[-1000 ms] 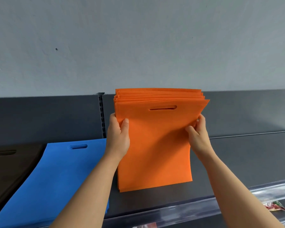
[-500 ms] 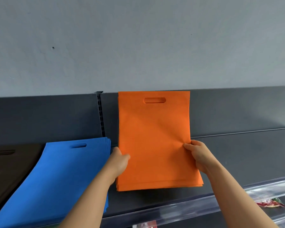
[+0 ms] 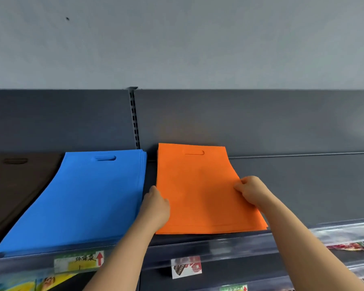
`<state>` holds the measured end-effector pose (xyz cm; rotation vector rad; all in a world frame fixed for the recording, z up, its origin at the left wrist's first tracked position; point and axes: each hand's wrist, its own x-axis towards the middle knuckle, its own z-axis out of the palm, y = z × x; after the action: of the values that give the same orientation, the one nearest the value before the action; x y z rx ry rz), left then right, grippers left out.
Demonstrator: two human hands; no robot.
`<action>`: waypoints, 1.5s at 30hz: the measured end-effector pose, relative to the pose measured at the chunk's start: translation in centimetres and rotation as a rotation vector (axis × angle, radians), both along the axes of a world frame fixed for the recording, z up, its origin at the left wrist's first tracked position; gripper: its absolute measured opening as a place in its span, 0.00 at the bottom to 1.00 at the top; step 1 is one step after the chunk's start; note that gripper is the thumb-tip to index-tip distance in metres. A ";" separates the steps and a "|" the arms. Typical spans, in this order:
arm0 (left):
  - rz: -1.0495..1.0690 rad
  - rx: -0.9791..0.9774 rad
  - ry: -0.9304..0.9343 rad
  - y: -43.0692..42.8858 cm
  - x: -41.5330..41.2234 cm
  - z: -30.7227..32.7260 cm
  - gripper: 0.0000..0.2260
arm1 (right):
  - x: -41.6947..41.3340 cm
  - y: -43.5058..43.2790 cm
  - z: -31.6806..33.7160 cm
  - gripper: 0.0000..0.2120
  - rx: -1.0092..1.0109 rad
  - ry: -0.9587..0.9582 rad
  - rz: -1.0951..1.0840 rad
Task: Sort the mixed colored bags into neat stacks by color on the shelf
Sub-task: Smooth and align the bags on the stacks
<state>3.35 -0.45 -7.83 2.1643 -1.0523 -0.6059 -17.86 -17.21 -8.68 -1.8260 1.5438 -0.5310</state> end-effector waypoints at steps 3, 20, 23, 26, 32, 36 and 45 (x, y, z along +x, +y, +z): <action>-0.081 0.013 0.058 1.5 -0.5 0.1 0.39 | -1.2 1.2 0.2 0.14 -0.067 0.081 0.123; -0.227 0.004 -0.115 5.1 -2.0 0.3 0.38 | -5.6 5.9 1.1 0.49 0.040 0.219 0.436; -0.205 -0.015 -0.120 5.2 -2.3 0.0 0.34 | -5.8 5.9 1.2 0.43 0.013 0.214 0.442; -0.181 -0.041 -0.106 5.4 -2.5 -0.4 0.31 | -6.3 6.2 0.9 0.38 -0.025 0.196 0.428; -0.118 -0.078 -0.110 5.8 -3.0 -1.1 0.25 | -6.6 7.1 0.4 0.31 -0.107 0.159 0.378; -0.087 -0.098 -0.101 6.0 -3.1 -1.2 0.21 | -7.0 7.9 -0.1 0.25 -0.174 0.140 0.356; -0.059 -0.127 -0.127 6.4 -3.6 -1.2 0.18 | -7.3 8.3 -0.4 0.28 -0.158 0.076 0.323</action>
<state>-0.25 5.99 -9.00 2.0894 -1.1933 -0.4201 -25.18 -8.94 -9.12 -2.1862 1.2473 -0.4436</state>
